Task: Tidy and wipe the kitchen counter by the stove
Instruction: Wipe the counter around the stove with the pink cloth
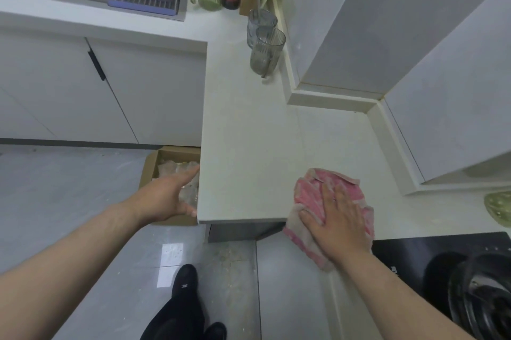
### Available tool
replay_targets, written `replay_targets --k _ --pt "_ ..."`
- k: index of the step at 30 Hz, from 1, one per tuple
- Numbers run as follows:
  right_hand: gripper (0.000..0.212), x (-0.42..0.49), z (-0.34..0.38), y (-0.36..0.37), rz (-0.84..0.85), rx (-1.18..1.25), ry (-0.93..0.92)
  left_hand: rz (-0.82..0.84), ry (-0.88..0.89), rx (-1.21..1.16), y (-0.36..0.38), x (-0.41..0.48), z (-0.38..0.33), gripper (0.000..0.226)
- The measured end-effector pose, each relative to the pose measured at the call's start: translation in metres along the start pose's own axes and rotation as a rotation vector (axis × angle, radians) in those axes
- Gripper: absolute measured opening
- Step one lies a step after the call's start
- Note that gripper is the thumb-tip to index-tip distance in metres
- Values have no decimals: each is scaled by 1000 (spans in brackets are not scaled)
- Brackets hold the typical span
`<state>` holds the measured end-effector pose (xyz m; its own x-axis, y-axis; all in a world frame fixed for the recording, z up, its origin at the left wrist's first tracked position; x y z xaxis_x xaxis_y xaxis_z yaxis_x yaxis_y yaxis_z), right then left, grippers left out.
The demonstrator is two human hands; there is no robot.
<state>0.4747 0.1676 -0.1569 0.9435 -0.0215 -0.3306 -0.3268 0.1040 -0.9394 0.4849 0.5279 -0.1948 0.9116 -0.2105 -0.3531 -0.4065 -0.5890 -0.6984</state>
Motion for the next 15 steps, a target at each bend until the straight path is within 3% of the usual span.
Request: replay_targets --k 7,15 --pt "97 -2 9 8 -21 -44 -54 16 -6 34 -2 -1 -2 113" --pt "95 10 134 20 -34 -112 -368 -18 41 -44 3 2 3 111"
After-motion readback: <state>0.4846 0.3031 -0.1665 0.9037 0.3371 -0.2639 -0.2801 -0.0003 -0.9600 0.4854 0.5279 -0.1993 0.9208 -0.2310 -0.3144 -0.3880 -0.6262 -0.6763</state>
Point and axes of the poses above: each hand's wrist, its own x-axis towards the middle knuckle, its own y-axis out of the palm, z = x × y, the point moved 6 cm from there along x, towards the middle knuckle, and after that the axes turned 1 degree about -y, right-handed, at the moved point
